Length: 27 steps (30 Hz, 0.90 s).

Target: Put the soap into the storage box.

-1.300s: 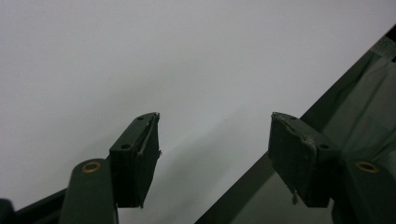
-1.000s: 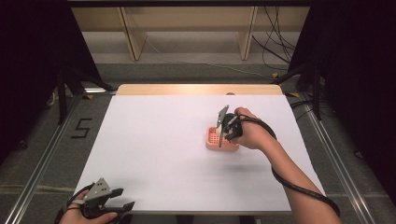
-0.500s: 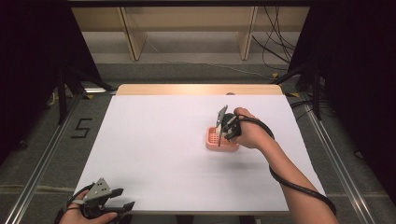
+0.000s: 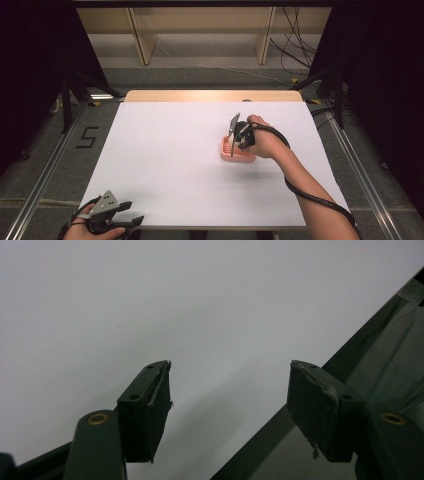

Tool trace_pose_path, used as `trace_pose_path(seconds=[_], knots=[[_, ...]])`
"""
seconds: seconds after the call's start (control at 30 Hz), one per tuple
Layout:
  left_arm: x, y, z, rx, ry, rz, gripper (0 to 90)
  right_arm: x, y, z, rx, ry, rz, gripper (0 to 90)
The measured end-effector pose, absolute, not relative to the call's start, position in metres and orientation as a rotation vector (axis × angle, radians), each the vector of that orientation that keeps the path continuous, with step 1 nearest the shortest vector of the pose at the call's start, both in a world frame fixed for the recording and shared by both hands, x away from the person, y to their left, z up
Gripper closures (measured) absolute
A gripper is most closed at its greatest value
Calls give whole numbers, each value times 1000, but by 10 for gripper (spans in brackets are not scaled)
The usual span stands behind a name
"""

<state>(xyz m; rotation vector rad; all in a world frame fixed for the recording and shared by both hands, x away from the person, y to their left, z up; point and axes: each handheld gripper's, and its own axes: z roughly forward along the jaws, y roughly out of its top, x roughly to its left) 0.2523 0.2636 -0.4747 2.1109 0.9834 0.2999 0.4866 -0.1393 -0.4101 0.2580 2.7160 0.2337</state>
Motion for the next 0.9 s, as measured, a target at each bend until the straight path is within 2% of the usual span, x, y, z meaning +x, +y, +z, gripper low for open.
trace_pose_path(seconds=[0.23, 0.33, 0.9], knots=[[252, 263, -475, 2105, 998, 290, 335, 491, -135, -412, 195, 2714, 233, 506], [253, 264, -474, 2122, 973, 305, 335, 488, -132, -414, 303, 2728, 253, 506], [252, 265, -474, 2121, 972, 305, 335, 494, -128, -420, 279, 2734, 249, 505]])
